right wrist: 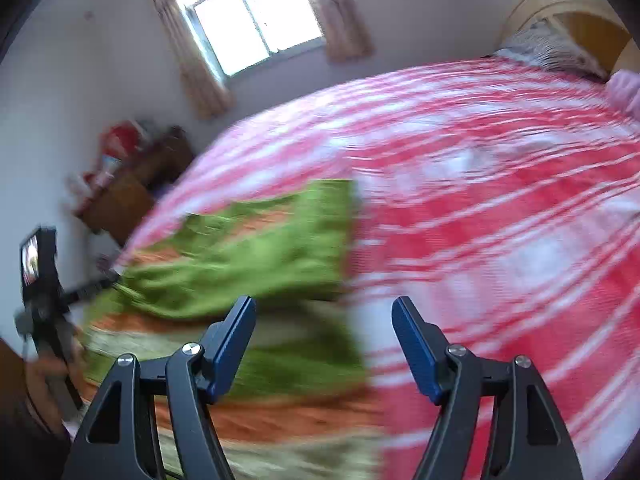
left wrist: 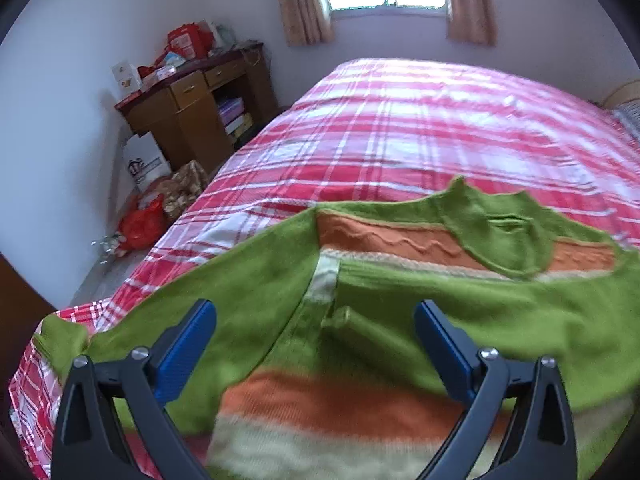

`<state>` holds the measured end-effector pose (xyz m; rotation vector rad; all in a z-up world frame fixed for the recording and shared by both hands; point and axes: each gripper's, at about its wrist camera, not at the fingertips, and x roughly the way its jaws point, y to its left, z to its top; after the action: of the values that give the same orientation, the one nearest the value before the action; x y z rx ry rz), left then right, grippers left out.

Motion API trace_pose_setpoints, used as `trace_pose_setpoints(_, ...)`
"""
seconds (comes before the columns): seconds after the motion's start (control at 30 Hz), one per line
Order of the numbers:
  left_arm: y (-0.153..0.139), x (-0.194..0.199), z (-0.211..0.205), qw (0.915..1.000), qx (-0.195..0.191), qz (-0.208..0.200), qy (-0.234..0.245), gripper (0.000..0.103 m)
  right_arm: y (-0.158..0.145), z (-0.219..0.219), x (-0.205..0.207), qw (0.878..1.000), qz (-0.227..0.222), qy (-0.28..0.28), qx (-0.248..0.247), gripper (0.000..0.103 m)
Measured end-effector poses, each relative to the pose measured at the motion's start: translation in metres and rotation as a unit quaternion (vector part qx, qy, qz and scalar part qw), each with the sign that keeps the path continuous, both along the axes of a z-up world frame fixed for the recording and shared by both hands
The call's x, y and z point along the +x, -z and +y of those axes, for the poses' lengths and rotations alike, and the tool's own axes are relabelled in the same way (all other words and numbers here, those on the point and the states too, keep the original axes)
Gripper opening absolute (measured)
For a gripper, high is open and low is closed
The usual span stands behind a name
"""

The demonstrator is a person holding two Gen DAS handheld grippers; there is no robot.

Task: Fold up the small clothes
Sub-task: 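Carry the held sleeve across the sweater body toward the collar with the right gripper, then open the right gripper to release the sleeve onto the sweater body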

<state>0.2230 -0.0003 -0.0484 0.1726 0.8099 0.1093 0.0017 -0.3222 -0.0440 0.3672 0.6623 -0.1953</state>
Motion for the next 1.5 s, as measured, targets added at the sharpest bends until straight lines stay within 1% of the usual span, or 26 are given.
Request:
trace_pose_setpoints(0.03, 0.008, 0.008, -0.002, 0.9999, 0.012, 0.008, -0.009, 0.101, 0.001, -0.009, -0.001, 1.0, 0.016, 0.004, -0.013, 0.071)
trace_pose_setpoints(0.1, 0.024, 0.016, -0.001, 0.9986, 0.035, 0.028, -0.029, 0.102, 0.002, -0.017, 0.002, 0.999, 0.036, -0.004, -0.027, 0.067)
trace_pose_setpoints(0.17, 0.028, 0.012, 0.006, 0.999, 0.018, 0.019, -0.037, 0.103, 0.008, -0.015, 0.018, 0.996, 0.065, -0.04, -0.045, 0.066)
trace_pose_setpoints(0.23, 0.028, 0.008, 0.01, 0.9985, 0.012, 0.015, -0.051, 0.103, 0.011, -0.007, 0.029, 0.993, 0.071, -0.067, -0.059, 0.065)
trace_pose_setpoints(0.3, 0.03, 0.007, 0.011, 0.9982, 0.009, 0.015, -0.057, 0.103, 0.018, 0.005, 0.049, 0.99, 0.079, -0.108, -0.051, 0.065)
trace_pose_setpoints(0.33, 0.031, 0.008, 0.011, 0.9982, 0.007, 0.016, -0.057, 0.103, 0.02, 0.008, 0.057, 0.989, 0.081, -0.112, -0.049, 0.064)
trace_pose_setpoints(0.43, 0.034, 0.013, 0.014, 0.9981, -0.012, 0.024, -0.056, 0.103, 0.034, 0.007, 0.082, 0.989, 0.109, -0.092, -0.041, 0.053)
trace_pose_setpoints(0.5, 0.036, 0.015, 0.02, 0.9972, -0.04, 0.031, -0.055, 0.103, 0.033, 0.004, 0.085, 0.991, 0.103, -0.072, -0.036, 0.046)
trace_pose_setpoints(0.53, 0.037, 0.016, 0.022, 0.9965, -0.052, 0.034, -0.055, 0.103, 0.033, 0.004, 0.084, 0.991, 0.107, -0.066, -0.041, 0.041)
trace_pose_setpoints(0.57, 0.038, 0.016, 0.025, 0.9956, -0.066, 0.036, -0.055, 0.103, 0.031, 0.005, 0.082, 0.991, 0.109, -0.053, -0.058, 0.026)
trace_pose_setpoints(0.6, 0.038, 0.017, 0.026, 0.9953, -0.072, 0.037, -0.054, 0.103, 0.03, 0.004, 0.077, 0.991, 0.108, -0.038, -0.069, 0.025)
trace_pose_setpoints(0.67, 0.038, 0.016, 0.023, 0.9959, -0.066, 0.035, -0.052, 0.103, 0.028, -0.004, 0.064, 0.991, 0.102, -0.001, -0.088, 0.025)
trace_pose_setpoints(0.7, 0.038, 0.016, 0.021, 0.9963, -0.06, 0.034, -0.052, 0.103, 0.028, -0.005, 0.06, 0.991, 0.099, 0.007, -0.092, 0.025)
trace_pose_setpoints(0.83, 0.038, 0.016, 0.02, 0.9963, -0.057, 0.034, -0.054, 0.103, 0.029, -0.002, 0.06, 0.988, 0.111, -0.005, -0.11, 0.026)
trace_pose_setpoints(0.9, 0.038, 0.015, 0.022, 0.9961, -0.061, 0.033, -0.054, 0.103, 0.026, -0.008, 0.054, 0.988, 0.122, -0.013, -0.092, 0.033)
trace_pose_setpoints(0.93, 0.038, 0.015, 0.022, 0.9961, -0.061, 0.032, -0.055, 0.103, 0.022, -0.014, 0.05, 0.99, 0.125, -0.011, -0.064, 0.033)
trace_pose_setpoints(1.0, 0.038, 0.015, 0.022, 0.9961, -0.062, 0.031, -0.055, 0.103, 0.007, -0.021, 0.041, 0.994, 0.098, 0.003, -0.037, 0.035)
trace_pose_setpoints(1.07, 0.038, 0.015, 0.022, 0.9962, -0.06, 0.031, -0.055, 0.103, -0.015, -0.032, 0.032, 0.999, 0.046, 0.015, -0.024, 0.035)
trace_pose_setpoints(1.13, 0.038, 0.015, 0.023, 0.9961, -0.062, 0.031, -0.054, 0.103, -0.028, -0.039, 0.041, 1.0, 0.021, 0.017, -0.009, 0.035)
trace_pose_setpoints(1.2, 0.037, 0.014, 0.025, 0.9954, -0.074, 0.031, -0.052, 0.103, -0.029, -0.043, 0.074, 0.999, 0.029, -0.021, 0.016, 0.035)
trace_pose_setpoints(1.27, 0.036, 0.012, 0.029, 0.9945, -0.089, 0.033, -0.045, 0.103, -0.025, -0.04, 0.099, 0.999, 0.049, -0.011, 0.014, 0.035)
trace_pose_setpoints(1.33, 0.032, 0.009, 0.033, 0.994, -0.099, 0.041, -0.02, 0.103, -0.022, -0.028, 0.12, 0.998, 0.047, -0.035, 0.029, 0.035)
trace_pose_setpoints(1.37, 0.029, 0.007, 0.037, 0.9929, -0.11, 0.046, -0.008, 0.103, -0.021, -0.019, 0.125, 0.998, 0.047, -0.043, 0.027, 0.035)
trace_pose_setpoints(1.43, 0.023, -0.001, 0.05, 0.9873, -0.151, 0.048, 0.004, 0.103, -0.017, -0.003, 0.134, 0.998, 0.055, -0.032, -0.019, 0.035)
trace_pose_setpoints(1.47, 0.019, -0.007, 0.059, 0.982, -0.183, 0.048, 0.007, 0.103, -0.013, 0.002, 0.137, 0.998, 0.054, -0.036, -0.028, 0.035)
trace_pose_setpoints(1.5, 0.017, -0.012, 0.064, 0.978, -0.203, 0.047, 0.01, 0.103, -0.006, 0.005, 0.139, 0.997, 0.054, -0.045, -0.03, 0.035)
